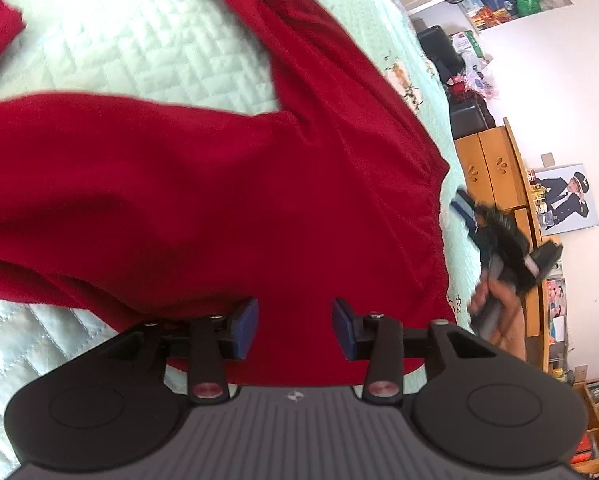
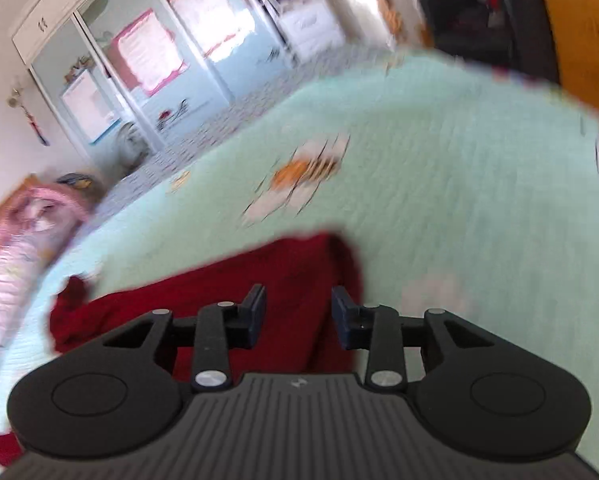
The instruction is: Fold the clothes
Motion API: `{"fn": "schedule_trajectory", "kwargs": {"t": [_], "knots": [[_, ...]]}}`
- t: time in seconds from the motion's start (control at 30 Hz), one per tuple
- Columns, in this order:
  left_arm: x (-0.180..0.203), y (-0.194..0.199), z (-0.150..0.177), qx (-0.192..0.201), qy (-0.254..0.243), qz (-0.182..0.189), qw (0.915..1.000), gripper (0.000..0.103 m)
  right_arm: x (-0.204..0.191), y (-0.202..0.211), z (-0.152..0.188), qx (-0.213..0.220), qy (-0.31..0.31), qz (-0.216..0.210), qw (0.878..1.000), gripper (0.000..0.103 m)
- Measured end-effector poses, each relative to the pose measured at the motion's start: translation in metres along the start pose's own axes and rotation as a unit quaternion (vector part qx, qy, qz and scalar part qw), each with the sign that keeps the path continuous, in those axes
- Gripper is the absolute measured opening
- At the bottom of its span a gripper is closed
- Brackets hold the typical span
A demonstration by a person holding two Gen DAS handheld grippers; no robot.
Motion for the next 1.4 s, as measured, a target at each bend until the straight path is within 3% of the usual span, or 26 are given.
{"fn": "schedule_trajectory", "kwargs": {"t": [0.17,0.3,0.37,0.43,0.47,0.5,0.67,0.77,0.93,1.13,1.2,1.23,1.4], "knots": [[0.013,0.007,0.003,0.007,-0.021,-0.001,0.9998,0.053,0.001,0.006,0.039,-0.058,-0.069,-0.045,0.995,0.035],[0.014,0.011,0.006,0.011,-0.014,-0.008,0.9998,0.054,-0.01,0.013,0.048,-0.063,-0.076,-0.063,0.993,0.035],[0.014,0.011,0.007,0.011,-0.01,-0.014,0.9998,0.054,-0.014,0.011,0.052,-0.066,-0.053,-0.05,0.995,0.035],[0.014,0.011,0.01,0.009,-0.007,-0.021,0.9997,0.055,-0.011,0.009,0.054,-0.063,-0.059,-0.047,0.995,0.026],[0.014,0.011,0.011,0.008,-0.006,-0.024,0.9997,0.055,-0.009,0.008,0.054,-0.061,-0.065,-0.047,0.995,0.012],[0.015,0.01,0.012,0.007,-0.006,-0.026,0.9996,0.055,-0.008,0.007,0.055,-0.058,-0.07,-0.047,0.995,0.008],[0.016,0.008,0.014,0.0,-0.011,-0.031,0.9995,0.057,0.001,0.033,0.048,0.001,-0.12,-0.067,0.991,0.007],[0.013,0.003,0.014,-0.004,-0.013,-0.034,0.9993,0.059,0.016,0.021,0.064,-0.026,-0.114,-0.025,0.993,0.006],[0.005,0.0,0.017,-0.009,-0.002,-0.029,0.9995,0.059,0.013,0.021,0.065,-0.022,-0.11,-0.02,0.993,0.007],[-0.003,0.004,0.017,-0.004,0.016,-0.013,0.9998,0.059,0.017,0.051,0.063,0.004,-0.136,-0.022,0.99,0.015],[-0.003,0.004,0.017,-0.003,0.017,-0.01,0.9998,0.059,0.019,0.06,0.064,0.011,-0.136,-0.016,0.99,0.046],[-0.003,0.003,0.017,-0.004,0.017,-0.009,0.9998,0.059,0.02,0.059,0.067,0.006,-0.134,-0.015,0.991,0.053],[-0.002,0.005,0.017,-0.003,0.017,-0.007,0.9998,0.059,0.024,0.043,0.066,-0.011,-0.121,-0.008,0.993,0.054]]}}
Point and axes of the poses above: each gripper's, at about its wrist camera, not at the fingertips, and y roughly against the way its jaws point, x to its right, z to its underside, the point moved 10 cm from there along -y, roughly the way its jaws point, and after that the axes turned 4 degrees about z, right-handed, at the moved point
